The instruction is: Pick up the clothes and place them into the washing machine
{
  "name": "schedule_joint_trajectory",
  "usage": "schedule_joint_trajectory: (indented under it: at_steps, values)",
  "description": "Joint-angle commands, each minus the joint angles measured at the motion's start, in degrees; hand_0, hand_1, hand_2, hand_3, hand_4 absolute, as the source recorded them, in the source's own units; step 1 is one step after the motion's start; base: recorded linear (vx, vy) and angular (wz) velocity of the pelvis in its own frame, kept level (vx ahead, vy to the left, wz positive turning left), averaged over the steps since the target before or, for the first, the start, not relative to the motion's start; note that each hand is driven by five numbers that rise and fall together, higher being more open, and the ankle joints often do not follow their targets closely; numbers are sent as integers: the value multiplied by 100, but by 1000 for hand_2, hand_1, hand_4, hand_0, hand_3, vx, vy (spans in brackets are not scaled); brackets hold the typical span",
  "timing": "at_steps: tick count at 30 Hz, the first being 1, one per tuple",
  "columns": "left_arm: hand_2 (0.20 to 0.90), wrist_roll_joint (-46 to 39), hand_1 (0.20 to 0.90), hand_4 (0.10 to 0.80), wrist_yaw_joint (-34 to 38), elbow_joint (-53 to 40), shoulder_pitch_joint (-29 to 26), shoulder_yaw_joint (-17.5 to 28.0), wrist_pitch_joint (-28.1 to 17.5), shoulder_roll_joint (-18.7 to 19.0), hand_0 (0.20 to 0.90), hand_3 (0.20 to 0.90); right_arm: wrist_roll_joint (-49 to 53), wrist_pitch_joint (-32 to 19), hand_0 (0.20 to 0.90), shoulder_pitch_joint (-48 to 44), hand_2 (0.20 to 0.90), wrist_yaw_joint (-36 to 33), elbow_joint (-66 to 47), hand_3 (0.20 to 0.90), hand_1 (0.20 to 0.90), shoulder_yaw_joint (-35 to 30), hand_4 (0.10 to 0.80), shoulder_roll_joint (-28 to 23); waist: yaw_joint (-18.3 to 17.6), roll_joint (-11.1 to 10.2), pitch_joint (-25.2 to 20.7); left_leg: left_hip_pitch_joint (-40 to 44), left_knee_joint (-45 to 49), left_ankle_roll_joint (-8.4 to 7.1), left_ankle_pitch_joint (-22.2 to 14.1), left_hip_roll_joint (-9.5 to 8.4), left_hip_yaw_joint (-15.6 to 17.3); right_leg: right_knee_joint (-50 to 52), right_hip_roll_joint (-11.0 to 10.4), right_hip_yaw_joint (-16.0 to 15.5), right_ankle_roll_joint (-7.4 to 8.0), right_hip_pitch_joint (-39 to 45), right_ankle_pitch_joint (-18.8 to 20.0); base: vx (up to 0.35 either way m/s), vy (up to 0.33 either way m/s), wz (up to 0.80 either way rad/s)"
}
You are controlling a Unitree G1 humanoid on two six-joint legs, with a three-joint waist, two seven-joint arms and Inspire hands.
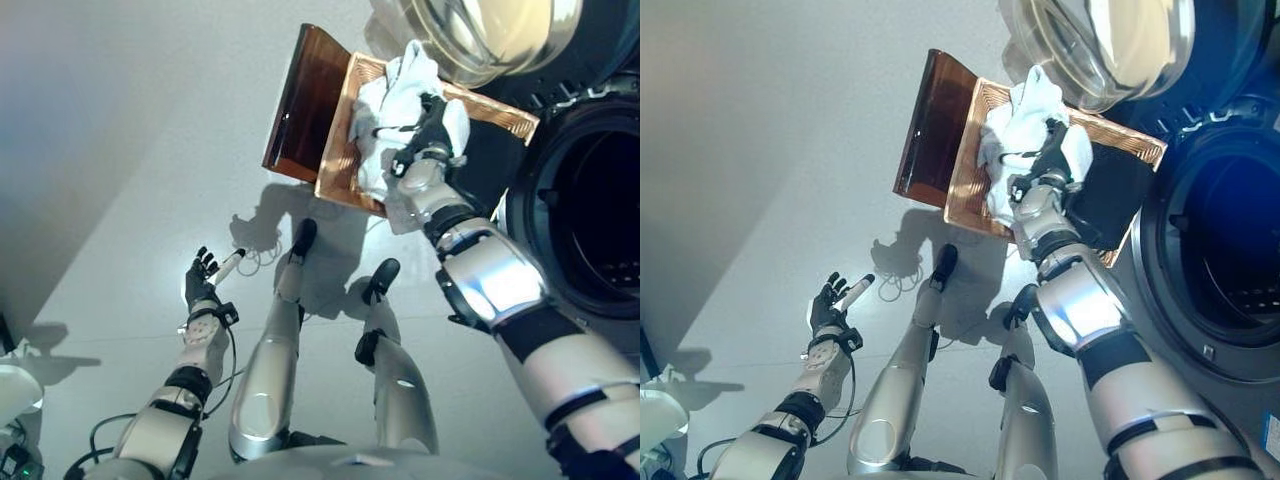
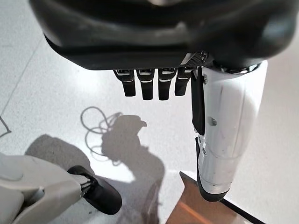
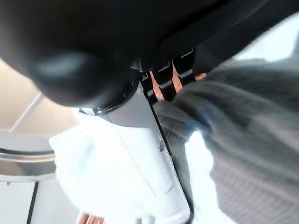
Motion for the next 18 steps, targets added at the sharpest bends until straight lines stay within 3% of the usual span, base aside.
schedule_joint_trajectory:
  at_steps: [1,18]
  values:
    - [900,-111,900,800,115,-226,-279,-513,-215,42,900,900,-378,8,200,-376,200,944,-89,200,200,51,300,845,680,541,419,78,-51,57,-271,-689,175,264,-612,37,512,392,-63,-2,23,7]
    - [900,-67,900,800,157,-248,-64,-429,-189,76,900,900,-654,-40,200,-291,200,586,-307,200,200,65,300,612,482,503,418,345,-51,45,-328,-604,413,274,-594,207,471,475,-29,-2,9,2]
